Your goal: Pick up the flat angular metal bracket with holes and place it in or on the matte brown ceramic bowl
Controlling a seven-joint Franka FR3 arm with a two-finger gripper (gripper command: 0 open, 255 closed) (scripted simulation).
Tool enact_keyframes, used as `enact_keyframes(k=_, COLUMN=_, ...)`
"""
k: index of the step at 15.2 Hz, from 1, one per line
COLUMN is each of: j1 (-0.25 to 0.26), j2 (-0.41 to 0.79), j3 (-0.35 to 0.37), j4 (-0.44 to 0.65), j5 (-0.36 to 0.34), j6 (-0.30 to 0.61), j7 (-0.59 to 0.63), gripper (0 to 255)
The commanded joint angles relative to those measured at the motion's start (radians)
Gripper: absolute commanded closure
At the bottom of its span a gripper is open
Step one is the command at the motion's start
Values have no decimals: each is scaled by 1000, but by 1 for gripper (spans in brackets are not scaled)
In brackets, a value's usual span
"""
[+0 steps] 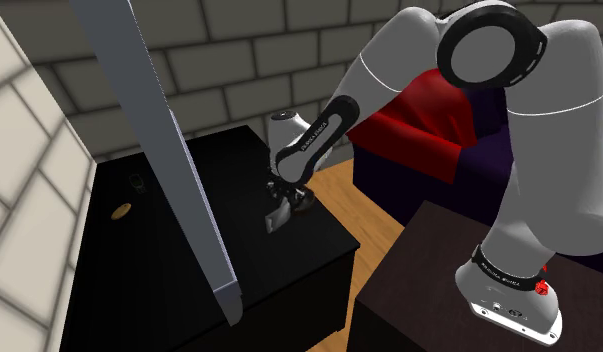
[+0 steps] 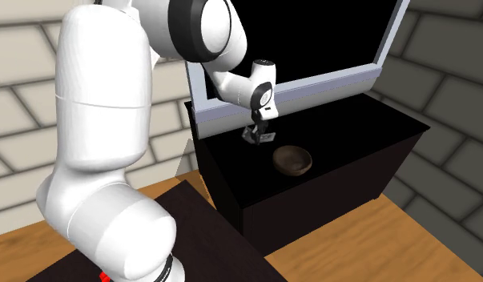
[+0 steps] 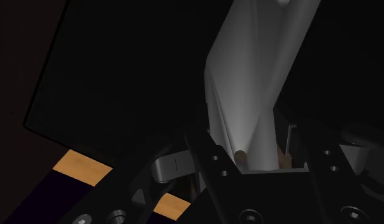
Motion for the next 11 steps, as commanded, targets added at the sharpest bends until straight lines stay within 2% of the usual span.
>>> enact_keyframes(k=1, j1=-38, j2=23, j3=-5, j4=35, j5=8, j6=-13, j7=-50, gripper=255)
enact_keyframes(k=11, j1=-205, j2=164, j3=-24, j4=282, j5=38, j6=-126, j7=-248, gripper=255)
